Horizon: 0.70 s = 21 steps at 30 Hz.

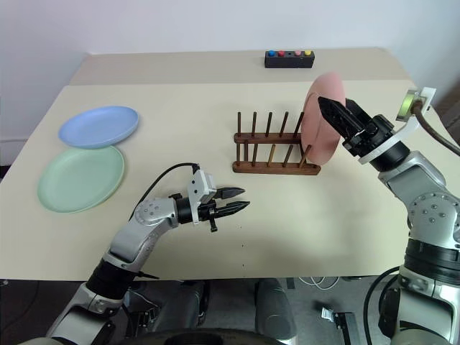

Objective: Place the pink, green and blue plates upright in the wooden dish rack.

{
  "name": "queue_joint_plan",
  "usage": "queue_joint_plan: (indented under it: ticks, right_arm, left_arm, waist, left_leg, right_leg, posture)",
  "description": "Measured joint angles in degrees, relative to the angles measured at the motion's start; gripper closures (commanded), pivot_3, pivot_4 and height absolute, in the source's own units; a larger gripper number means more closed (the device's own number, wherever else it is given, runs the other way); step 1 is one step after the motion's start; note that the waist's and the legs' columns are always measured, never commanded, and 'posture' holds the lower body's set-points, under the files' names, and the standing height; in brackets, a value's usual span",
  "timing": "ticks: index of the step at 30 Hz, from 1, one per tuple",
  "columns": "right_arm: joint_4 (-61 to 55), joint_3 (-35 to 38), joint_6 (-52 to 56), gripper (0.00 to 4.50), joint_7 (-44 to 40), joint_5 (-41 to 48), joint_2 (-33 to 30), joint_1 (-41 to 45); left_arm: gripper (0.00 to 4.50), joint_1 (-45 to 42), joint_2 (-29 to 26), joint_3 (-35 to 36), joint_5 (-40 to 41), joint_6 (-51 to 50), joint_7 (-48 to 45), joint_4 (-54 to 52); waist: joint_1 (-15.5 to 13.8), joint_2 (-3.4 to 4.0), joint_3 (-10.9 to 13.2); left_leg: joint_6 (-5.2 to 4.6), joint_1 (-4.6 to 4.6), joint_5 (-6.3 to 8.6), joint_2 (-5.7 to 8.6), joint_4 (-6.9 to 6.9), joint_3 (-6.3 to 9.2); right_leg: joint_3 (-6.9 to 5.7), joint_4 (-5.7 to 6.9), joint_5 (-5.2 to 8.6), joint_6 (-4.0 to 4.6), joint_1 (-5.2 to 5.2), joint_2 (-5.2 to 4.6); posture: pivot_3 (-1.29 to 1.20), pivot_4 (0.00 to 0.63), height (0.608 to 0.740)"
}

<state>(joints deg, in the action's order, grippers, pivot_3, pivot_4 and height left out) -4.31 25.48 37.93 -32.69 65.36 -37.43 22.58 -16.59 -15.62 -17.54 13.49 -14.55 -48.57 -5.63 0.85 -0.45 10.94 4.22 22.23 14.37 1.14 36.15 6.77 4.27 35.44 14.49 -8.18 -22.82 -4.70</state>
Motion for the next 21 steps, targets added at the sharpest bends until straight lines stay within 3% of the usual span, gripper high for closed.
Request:
queue_joint_plan:
  ticks: [10, 18, 21]
  right_arm:
    - [0.6, 2.3, -12.3, 0.08, 2.7, -13.1, -0.6, 3.7]
    - [-9.7, -2.1, -16.8, 0.08, -6.0, -21.6, -8.1, 2.2]
    - [-17.2, -8.8, -15.8, 0.03, -9.9, -23.5, -9.9, 1.7]
  left_arm:
    - [2.91, 0.0, 0.0, 0.0, 0.0, 0.0, 0.3, 0.0]
    - [2.91, -0.1, 0.0, 3.6, -0.2, 1.1, 4.5, -0.1]
    - [1.63, -1.2, -1.1, 9.1, 0.3, -0.5, 8.7, -0.5]
  waist:
    - [0.0, 0.00, 0.0]
    - [0.3, 0.04, 0.0]
    - [0.3, 0.02, 0.0]
  left_leg:
    - [0.00, 0.02, 0.00, 0.00, -0.01, -0.01]
    - [0.00, 0.07, 0.00, -0.01, -0.02, 0.00]
    - [0.00, 0.06, 0.00, -0.04, 0.00, 0.01]
  right_leg:
    - [0.00, 0.00, 0.00, -0.01, -0.03, 0.00]
    - [0.00, 0.08, -0.02, -0.03, -0.15, 0.01]
    - [-0.03, 0.13, -0.01, -0.04, -0.17, 0.02]
  posture:
    - [0.00, 0.150, 0.740]
    - [0.00, 0.150, 0.740]
    - [0.00, 0.150, 0.740]
